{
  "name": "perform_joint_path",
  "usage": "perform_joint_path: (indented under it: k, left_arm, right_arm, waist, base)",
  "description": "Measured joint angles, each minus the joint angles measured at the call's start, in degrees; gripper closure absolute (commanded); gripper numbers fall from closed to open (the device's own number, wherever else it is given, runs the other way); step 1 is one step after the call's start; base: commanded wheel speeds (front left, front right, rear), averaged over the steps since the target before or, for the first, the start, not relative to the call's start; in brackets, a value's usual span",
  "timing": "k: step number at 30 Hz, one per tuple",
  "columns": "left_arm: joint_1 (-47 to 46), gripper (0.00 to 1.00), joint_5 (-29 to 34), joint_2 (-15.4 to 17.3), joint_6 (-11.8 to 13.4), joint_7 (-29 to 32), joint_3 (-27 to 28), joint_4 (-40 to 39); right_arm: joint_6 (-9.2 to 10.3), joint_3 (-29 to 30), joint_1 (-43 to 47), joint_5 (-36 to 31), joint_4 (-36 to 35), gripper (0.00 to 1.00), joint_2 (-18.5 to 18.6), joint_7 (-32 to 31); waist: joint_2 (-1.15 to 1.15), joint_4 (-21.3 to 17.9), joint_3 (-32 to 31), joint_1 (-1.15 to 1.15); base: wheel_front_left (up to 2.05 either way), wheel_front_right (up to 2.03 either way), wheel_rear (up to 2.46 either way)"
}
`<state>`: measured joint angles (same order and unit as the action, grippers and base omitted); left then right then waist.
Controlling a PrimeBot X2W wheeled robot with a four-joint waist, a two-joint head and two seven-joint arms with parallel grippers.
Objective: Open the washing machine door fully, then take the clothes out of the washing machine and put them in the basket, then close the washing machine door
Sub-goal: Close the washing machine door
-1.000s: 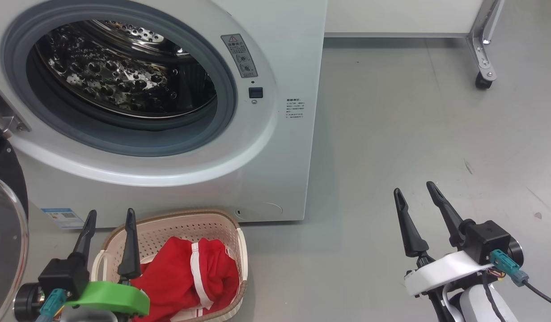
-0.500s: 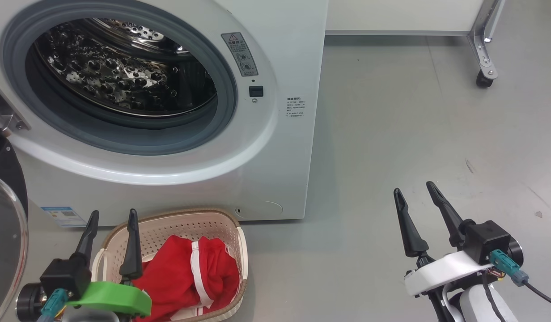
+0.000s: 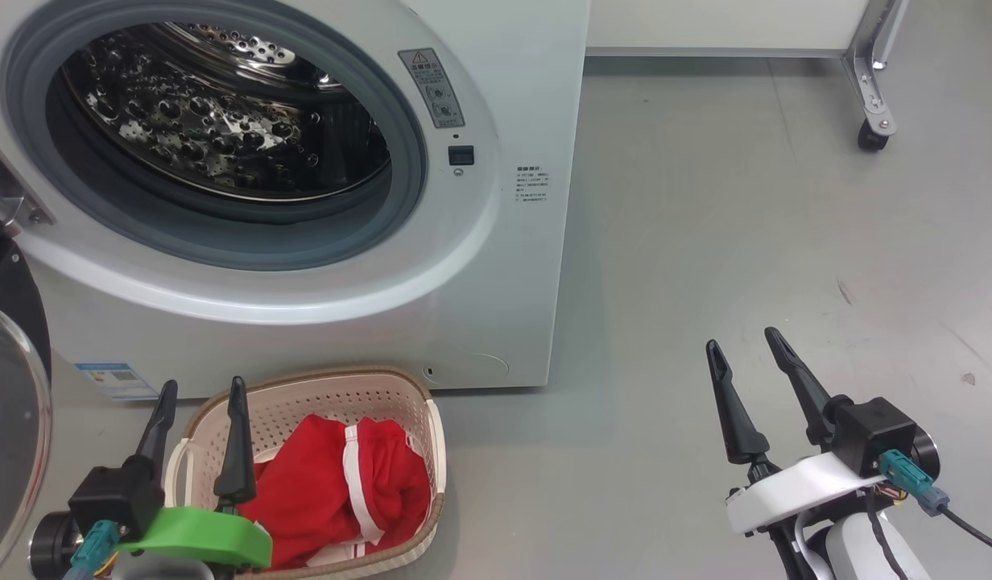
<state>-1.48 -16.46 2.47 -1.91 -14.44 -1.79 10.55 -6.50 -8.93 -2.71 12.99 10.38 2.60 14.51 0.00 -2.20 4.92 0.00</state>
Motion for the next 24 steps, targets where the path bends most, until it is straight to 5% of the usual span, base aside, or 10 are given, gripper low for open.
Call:
perform_joint_path:
  k: [24]
  left_arm:
    - [0.0,0.0,1.1,0.0,0.0,0.0,-0.2,0.1]
  right_arm:
    - [-0.09,-0.4,-0.1,0.0,0.5,0.0,0.0,0.0]
  waist:
    - [0.0,0.1,0.3,0.0]
  base:
    - [-1.15,1.15,0.0]
